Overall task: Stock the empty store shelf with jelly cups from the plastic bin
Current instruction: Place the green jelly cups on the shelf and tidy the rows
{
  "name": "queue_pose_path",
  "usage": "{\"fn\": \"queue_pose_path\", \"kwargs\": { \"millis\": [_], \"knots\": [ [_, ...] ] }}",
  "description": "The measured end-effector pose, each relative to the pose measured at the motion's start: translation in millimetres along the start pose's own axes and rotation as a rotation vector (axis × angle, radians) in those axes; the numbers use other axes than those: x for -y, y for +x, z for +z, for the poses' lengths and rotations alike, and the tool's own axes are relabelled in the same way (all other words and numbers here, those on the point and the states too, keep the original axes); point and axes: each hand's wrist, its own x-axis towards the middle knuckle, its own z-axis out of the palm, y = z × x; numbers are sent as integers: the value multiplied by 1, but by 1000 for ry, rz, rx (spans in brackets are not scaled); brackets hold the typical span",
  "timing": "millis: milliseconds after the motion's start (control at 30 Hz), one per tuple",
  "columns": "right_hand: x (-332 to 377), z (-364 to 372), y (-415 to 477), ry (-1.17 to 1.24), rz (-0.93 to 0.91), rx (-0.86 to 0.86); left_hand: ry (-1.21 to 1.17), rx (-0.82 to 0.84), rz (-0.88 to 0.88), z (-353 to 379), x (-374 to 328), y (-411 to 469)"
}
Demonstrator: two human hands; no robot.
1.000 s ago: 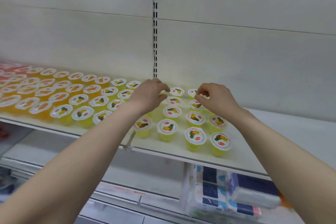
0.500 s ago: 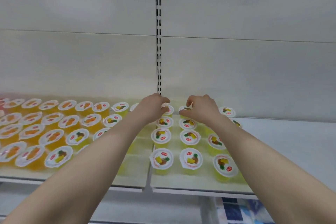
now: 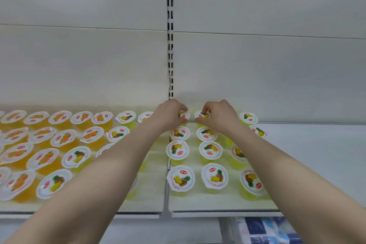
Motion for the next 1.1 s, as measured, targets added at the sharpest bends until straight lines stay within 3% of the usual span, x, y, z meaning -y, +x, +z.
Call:
{"fn": "queue_pose_path", "kwargs": {
  "millis": [200,300,367,500,567,767,1100],
  "knots": [
    [-4,-11,-6,24,-58,-23,-68,1,8,-1,4,-4],
    [-6,-23,-17,54,-109,-55,-66,-105,60,-7,4,-13],
    [-7,-31,-26,92,-132,15,-68,-150,95,-13,2,-20],
    [-4,-35,-41,75,-115,207,-74,86,71,-20,-3,-35],
    [0,-32,-43,20,-100,177,-42,138,66,-17,-7,-39],
    [15,-24,-46,-83,-50,147,-37,67,19,-10,-16,-44],
    [6,-31,-63,26,4,13,-50,-80,83,-18,-11,-60]
  ]
}}
